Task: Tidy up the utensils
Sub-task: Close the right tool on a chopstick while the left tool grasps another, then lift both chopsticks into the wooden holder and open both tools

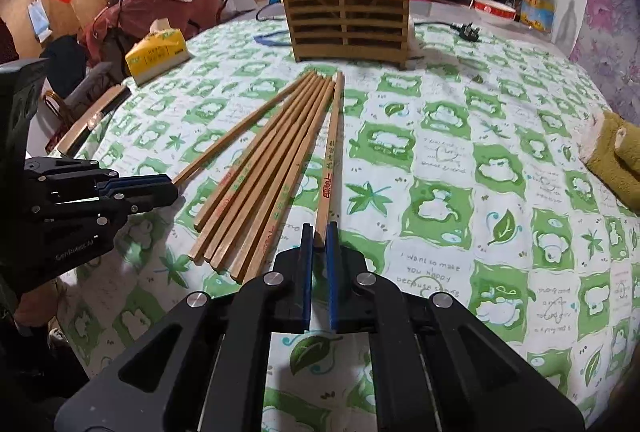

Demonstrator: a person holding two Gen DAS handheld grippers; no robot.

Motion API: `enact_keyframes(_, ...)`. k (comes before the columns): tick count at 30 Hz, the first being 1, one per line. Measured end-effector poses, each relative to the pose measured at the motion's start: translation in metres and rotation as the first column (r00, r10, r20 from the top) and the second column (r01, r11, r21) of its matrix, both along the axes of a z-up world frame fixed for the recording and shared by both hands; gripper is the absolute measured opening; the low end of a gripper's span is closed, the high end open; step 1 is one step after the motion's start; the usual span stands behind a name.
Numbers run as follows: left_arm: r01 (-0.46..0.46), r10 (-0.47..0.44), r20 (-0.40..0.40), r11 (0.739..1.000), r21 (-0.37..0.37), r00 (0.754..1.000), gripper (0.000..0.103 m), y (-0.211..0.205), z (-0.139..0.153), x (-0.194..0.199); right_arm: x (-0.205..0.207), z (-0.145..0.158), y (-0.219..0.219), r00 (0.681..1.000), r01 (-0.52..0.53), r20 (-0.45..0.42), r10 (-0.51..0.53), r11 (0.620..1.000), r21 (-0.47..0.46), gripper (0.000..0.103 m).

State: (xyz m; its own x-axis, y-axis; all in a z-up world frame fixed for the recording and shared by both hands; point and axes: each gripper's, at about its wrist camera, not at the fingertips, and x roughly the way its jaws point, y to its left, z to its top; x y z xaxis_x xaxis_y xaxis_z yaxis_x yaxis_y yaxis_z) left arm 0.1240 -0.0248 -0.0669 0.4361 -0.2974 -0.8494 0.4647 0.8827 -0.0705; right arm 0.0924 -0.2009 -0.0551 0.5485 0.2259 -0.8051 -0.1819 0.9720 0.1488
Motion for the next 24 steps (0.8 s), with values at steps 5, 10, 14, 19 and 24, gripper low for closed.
enact_keyframes(5,-0.029,0.029,0.009,1.000,-0.011,1.000,0.006,0.004,0.009,-0.002,-0.010,0.011,-0.004,0.997,0.032,0.075,-0.031,0.999,-0.006,0.007)
enact_keyframes(10,-0.054,0.056,0.081,0.998,-0.032,0.995,0.006,0.011,0.040,-0.011,-0.022,0.038,-0.010,0.986,0.057,0.156,-0.057,0.998,0.004,0.007)
enact_keyframes(14,-0.055,0.061,0.134,0.997,-0.050,0.989,0.005,0.012,0.068,-0.019,-0.037,0.069,-0.014,0.968,0.072,0.239,-0.072,0.997,0.008,0.007)
enact_keyframes(19,-0.049,0.061,0.193,0.996,-0.070,0.979,0.005,0.009,0.100,-0.034,-0.053,0.104,-0.021,0.946,0.084,0.313,-0.091,0.996,0.034,0.007)
enact_keyframes(24,-0.040,0.062,0.228,0.994,-0.101,0.972,0.005,0.010,0.126,-0.050,-0.072,0.129,-0.023,0.926,0.088,0.363,-0.100,0.995,0.049,0.007)
